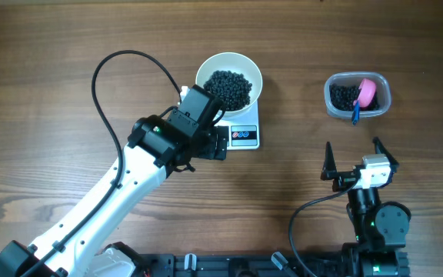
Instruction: Scoop item into bowl and weigh 150g on scale
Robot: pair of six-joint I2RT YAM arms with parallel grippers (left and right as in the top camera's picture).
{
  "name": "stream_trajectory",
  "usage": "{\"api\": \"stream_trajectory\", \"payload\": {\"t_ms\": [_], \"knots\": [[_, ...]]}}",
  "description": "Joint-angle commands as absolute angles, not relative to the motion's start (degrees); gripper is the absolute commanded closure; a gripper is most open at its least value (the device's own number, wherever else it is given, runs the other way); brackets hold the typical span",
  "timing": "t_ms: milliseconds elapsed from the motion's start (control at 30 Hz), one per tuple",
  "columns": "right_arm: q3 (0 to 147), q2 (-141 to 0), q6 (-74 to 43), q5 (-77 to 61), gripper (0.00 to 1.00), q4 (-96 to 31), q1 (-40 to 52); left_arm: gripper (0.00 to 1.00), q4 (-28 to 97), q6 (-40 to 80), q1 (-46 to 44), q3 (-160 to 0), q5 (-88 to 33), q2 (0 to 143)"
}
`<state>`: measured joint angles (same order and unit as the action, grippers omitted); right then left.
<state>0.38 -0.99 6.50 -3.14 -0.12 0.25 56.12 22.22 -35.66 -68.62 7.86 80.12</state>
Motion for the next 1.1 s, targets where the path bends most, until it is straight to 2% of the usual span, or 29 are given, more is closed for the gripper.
{"api": "stream_trajectory", "payload": {"t_ms": [0,133,1067], "knots": [[0.3,-0.2,6.0,-2.8,0.00,0.0,0.5,0.00,56.0,22.9,-35.7,-68.4,8.6,79.3],[0.3,-0.2,2.5,-3.4,0.01,0.0,0.5,0.00,56.0,22.9,-35.7,-68.3,8.6,79.3],[0.3,-0.2,2.6,-3.0,0.00,0.0,0.5,0.00,56.0,22.9,-35.7,-68.3,8.6,79.3]]}}
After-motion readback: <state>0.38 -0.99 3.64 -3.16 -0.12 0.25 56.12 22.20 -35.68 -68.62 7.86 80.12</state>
